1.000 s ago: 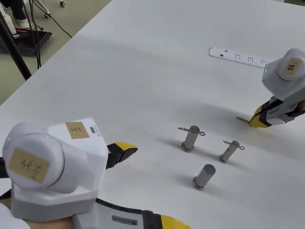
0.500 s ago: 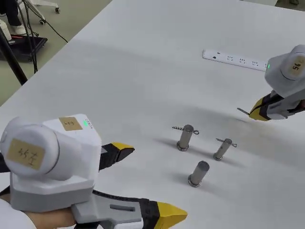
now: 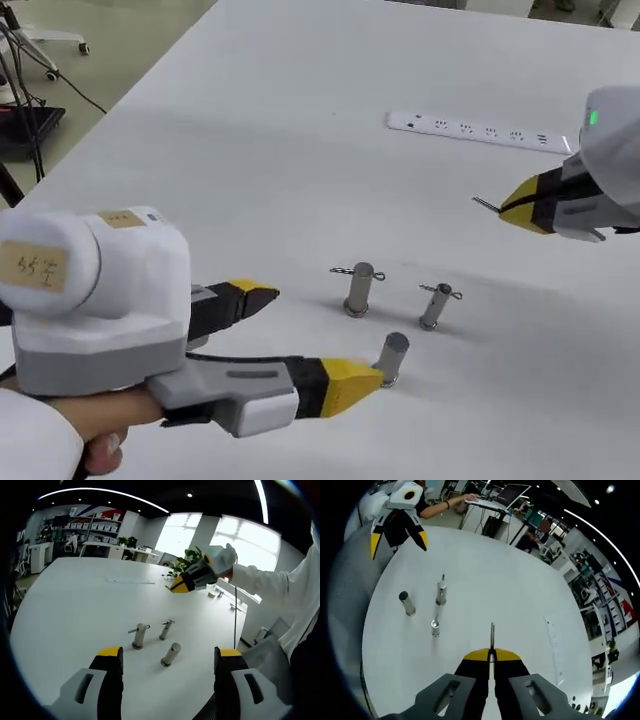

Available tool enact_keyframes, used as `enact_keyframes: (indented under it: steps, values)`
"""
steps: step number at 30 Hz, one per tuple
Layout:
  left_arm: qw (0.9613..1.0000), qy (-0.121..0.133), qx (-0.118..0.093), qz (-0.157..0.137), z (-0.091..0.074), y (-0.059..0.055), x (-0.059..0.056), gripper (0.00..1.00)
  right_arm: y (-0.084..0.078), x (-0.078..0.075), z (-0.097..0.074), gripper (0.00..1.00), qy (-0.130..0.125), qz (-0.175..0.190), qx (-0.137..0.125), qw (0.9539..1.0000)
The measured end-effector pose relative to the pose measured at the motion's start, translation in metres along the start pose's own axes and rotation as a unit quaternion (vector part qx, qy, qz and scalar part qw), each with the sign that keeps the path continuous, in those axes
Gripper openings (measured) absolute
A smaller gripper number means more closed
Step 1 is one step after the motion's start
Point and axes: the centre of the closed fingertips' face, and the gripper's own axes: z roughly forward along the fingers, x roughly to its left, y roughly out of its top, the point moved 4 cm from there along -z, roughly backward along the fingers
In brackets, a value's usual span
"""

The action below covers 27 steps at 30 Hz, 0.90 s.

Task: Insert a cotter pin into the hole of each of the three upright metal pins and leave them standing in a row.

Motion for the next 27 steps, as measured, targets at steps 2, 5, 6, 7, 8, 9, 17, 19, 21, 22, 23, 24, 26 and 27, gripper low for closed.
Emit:
enact_keyframes:
  steps: [2,5,6,7,8,9,17,19,21,22,23,24,26,27]
  values:
    - [0.9999,-0.003,-0.007,0.008,0.003,0.009,0.0,0.69,0.009,0.003,-0.006,0.0,-0.009,-0.01,-0.014,0.9998]
    - [0.9993,-0.013,-0.028,0.023,0.007,0.023,-0.002,0.64,0.024,0.01,-0.015,0.0,-0.023,-0.023,-0.034,0.9989]
    - [0.9991,-0.011,-0.035,0.022,0.009,0.028,-0.002,0.62,0.03,0.013,-0.019,0.0,-0.03,-0.029,-0.041,0.9983]
    - [0.999,-0.012,-0.039,0.019,0.01,0.031,-0.003,0.6,0.034,0.015,-0.021,0.0,-0.034,-0.032,-0.047,0.9978]
    - [0.9988,-0.018,-0.043,0.015,0.012,0.034,-0.005,0.59,0.037,0.018,-0.023,0.0,-0.038,-0.036,-0.053,0.9972]
    - [0.9986,-0.02,-0.047,0.012,0.013,0.036,-0.007,0.57,0.04,0.02,-0.024,0.0,-0.043,-0.039,-0.06,0.9965]
    - [0.997,-0.049,-0.058,-0.017,0.025,0.051,-0.017,0.45,0.061,0.045,-0.038,0.0,-0.06,-0.081,-0.084,0.9914]
    - [0.9963,-0.056,-0.06,-0.025,0.028,0.055,-0.018,0.42,0.065,0.052,-0.041,0.0,-0.062,-0.088,-0.089,0.9902]
    - [0.996,-0.059,-0.063,-0.024,0.03,0.059,-0.019,0.4,0.067,0.058,-0.043,0.0,-0.064,-0.095,-0.091,0.9893]
    - [0.9959,-0.061,-0.063,-0.024,0.032,0.061,-0.019,0.38,0.068,0.06,-0.044,0.0,-0.065,-0.097,-0.092,0.9889]
    - [0.9955,-0.066,-0.064,-0.026,0.033,0.063,-0.021,0.36,0.069,0.063,-0.044,0.0,-0.064,-0.099,-0.093,0.9887]
    - [0.9952,-0.07,-0.063,-0.027,0.034,0.065,-0.022,0.34,0.069,0.065,-0.044,0.0,-0.063,-0.101,-0.093,0.9885]
    - [0.9947,-0.077,-0.062,-0.029,0.038,0.068,-0.024,0.29,0.07,0.07,-0.044,0.0,-0.064,-0.103,-0.096,0.9881]
    - [0.9945,-0.083,-0.058,-0.025,0.04,0.069,-0.026,0.28,0.071,0.072,-0.044,0.0,-0.063,-0.101,-0.097,0.9881]
